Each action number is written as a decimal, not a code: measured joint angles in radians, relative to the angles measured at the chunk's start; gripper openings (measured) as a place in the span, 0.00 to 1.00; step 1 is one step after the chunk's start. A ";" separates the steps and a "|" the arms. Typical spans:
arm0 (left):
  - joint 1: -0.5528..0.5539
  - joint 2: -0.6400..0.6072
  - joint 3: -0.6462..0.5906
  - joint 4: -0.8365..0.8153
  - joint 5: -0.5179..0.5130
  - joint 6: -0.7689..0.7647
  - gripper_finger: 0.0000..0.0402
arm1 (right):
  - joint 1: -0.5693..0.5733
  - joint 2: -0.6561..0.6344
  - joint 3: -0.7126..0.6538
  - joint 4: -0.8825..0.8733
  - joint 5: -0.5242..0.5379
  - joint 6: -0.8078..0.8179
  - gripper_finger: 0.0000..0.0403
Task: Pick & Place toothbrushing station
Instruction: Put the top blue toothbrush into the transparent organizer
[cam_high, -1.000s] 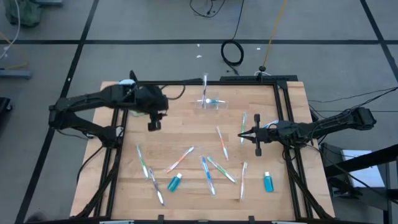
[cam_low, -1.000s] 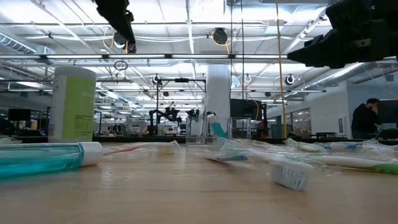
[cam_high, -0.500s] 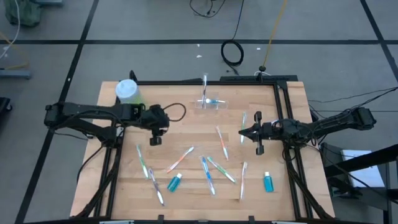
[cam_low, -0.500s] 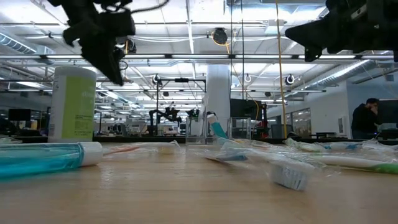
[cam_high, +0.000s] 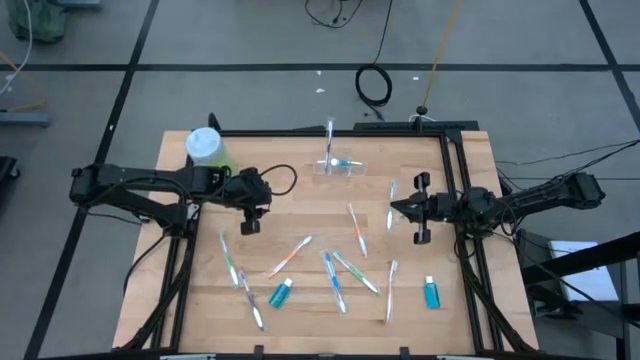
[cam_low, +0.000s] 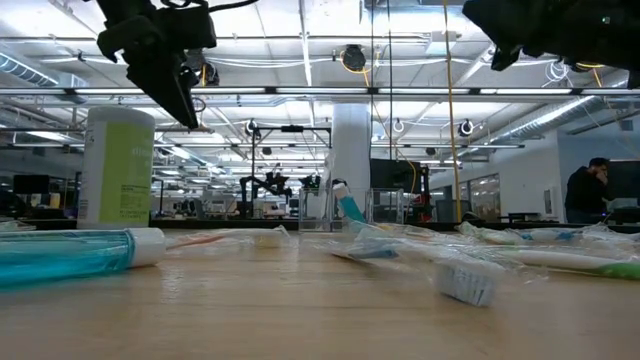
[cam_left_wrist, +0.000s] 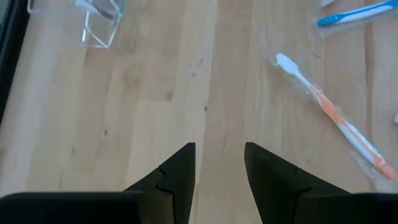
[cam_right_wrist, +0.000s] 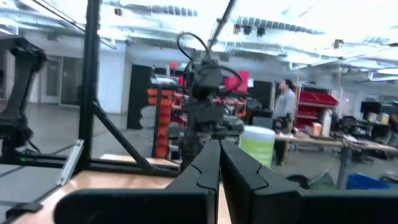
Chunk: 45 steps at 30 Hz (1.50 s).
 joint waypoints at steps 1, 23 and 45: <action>0.000 0.000 0.000 0.006 -0.001 0.015 0.36 | 0.000 0.002 0.000 -0.014 0.038 0.020 0.02; 0.003 0.000 0.000 0.273 -0.029 0.240 0.36 | 0.008 0.388 0.714 -1.172 0.517 0.453 0.01; 0.002 0.005 -0.001 0.275 -0.027 0.167 0.36 | -0.038 0.404 0.367 -1.668 0.131 1.326 0.29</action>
